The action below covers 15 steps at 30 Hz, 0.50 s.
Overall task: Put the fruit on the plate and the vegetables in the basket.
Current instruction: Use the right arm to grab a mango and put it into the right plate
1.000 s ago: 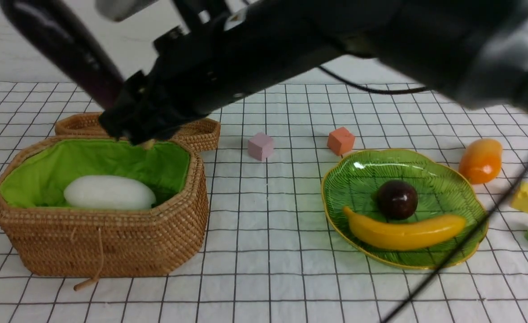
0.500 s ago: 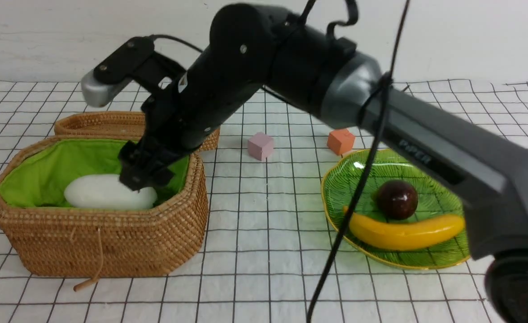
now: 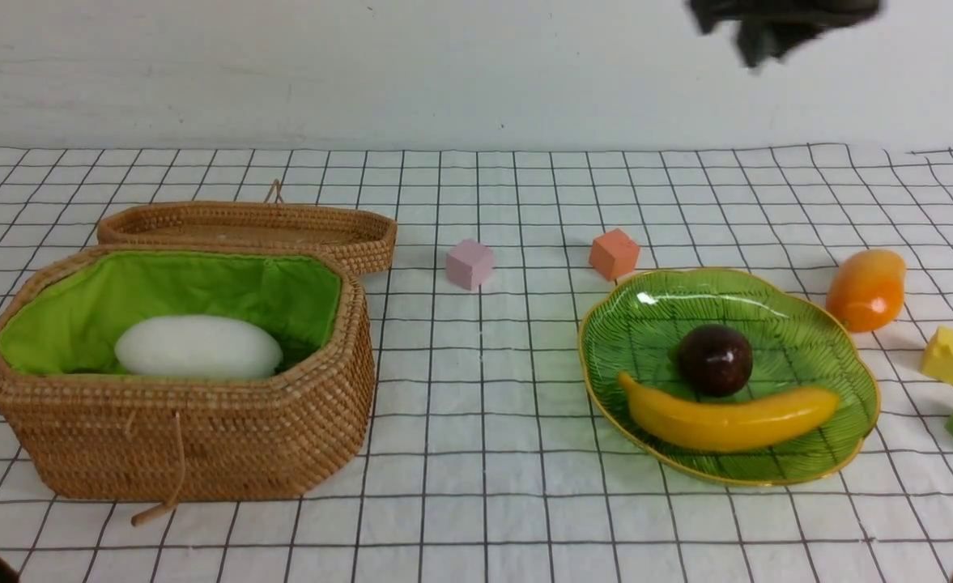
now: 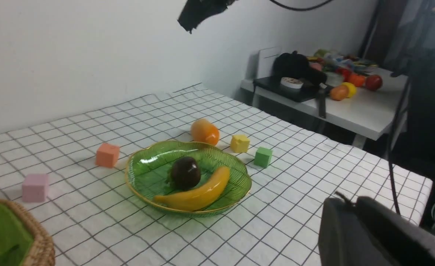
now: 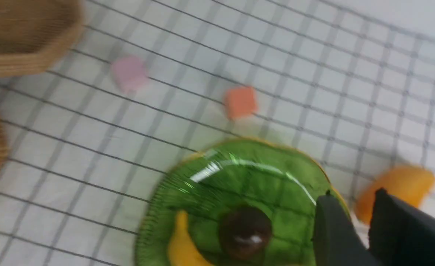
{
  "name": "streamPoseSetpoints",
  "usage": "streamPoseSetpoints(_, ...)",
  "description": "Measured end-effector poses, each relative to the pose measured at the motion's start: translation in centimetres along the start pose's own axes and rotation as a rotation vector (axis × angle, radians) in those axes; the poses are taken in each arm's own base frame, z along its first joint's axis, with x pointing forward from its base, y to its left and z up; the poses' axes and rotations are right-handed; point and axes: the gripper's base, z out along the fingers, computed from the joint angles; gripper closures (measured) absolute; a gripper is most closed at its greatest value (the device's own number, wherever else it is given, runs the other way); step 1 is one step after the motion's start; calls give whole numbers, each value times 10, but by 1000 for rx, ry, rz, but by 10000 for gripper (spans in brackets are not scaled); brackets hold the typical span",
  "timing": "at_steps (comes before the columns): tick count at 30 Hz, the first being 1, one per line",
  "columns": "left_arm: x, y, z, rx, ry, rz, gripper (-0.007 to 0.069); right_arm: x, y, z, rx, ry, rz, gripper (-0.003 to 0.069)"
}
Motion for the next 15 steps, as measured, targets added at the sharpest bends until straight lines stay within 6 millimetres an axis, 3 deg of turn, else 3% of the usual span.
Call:
streamPoseSetpoints(2,0,-1,0,7,-2,5,587,21,-43,27,42,115,128,439)
streamPoseSetpoints(3,0,-1,0,7,-2,6,587,22,-42,30,38,126,129,433)
streamPoseSetpoints(4,0,-1,0,8,-2,7,587,31,-57,42,47,173,178,410)
streamPoseSetpoints(5,0,-1,0,9,-2,7,587,44,-76,68,44,246,260,349)
streamPoseSetpoints(8,0,-1,0,10,-1,9,587,58,-108,101,55,286,430,237)
streamPoseSetpoints(9,0,-1,0,11,5,11,587,65,-129,125,69,283,544,157)
streamPoseSetpoints(12,1,-1,0,12,12,11,587,73,-154,149,75,273,652,55)
streamPoseSetpoints(13,1,-1,0,12,13,5,586,77,-170,166,73,255,699,6)
streamPoseSetpoints(14,1,-1,0,12,13,5,586,78,-172,171,71,256,705,-1)
streamPoseSetpoints(15,1,-1,0,12,13,-5,586,81,-181,188,65,253,732,-20)
